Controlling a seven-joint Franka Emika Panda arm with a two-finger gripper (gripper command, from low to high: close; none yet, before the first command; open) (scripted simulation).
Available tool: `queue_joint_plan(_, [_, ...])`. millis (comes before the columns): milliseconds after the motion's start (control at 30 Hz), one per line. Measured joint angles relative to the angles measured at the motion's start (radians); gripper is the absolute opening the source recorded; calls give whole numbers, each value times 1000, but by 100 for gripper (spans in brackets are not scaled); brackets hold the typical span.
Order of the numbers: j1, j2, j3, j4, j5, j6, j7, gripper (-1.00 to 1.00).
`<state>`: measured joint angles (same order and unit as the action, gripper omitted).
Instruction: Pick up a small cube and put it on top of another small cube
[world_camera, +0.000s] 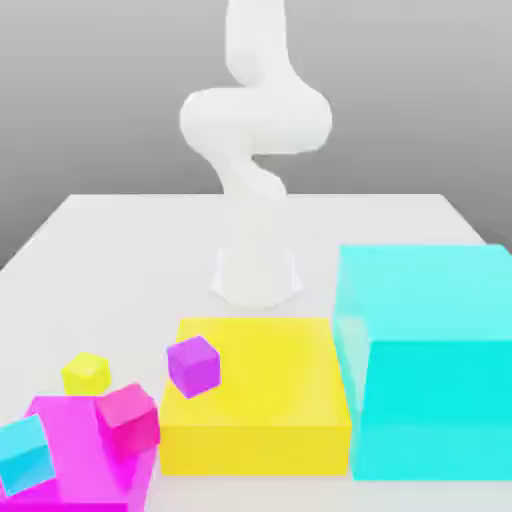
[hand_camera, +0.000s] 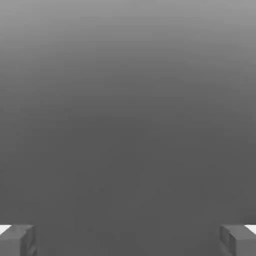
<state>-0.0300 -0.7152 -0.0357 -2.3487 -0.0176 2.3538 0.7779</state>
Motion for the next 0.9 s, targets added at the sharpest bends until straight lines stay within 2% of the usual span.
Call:
queue_joint_plan(400, [-146,440,-234,-247,-44,281,-150,0])
queue_joint_plan(533, [-189,587,-314,-328,-14,373,-230,0])
queue_joint_plan(633, [-237,701,-355,-389,46,441,-318,0])
queue_joint_plan(733, [-294,817,-325,-417,155,514,-424,0])
queue_joint_plan(900, [-452,998,-129,-383,340,651,-567,0])
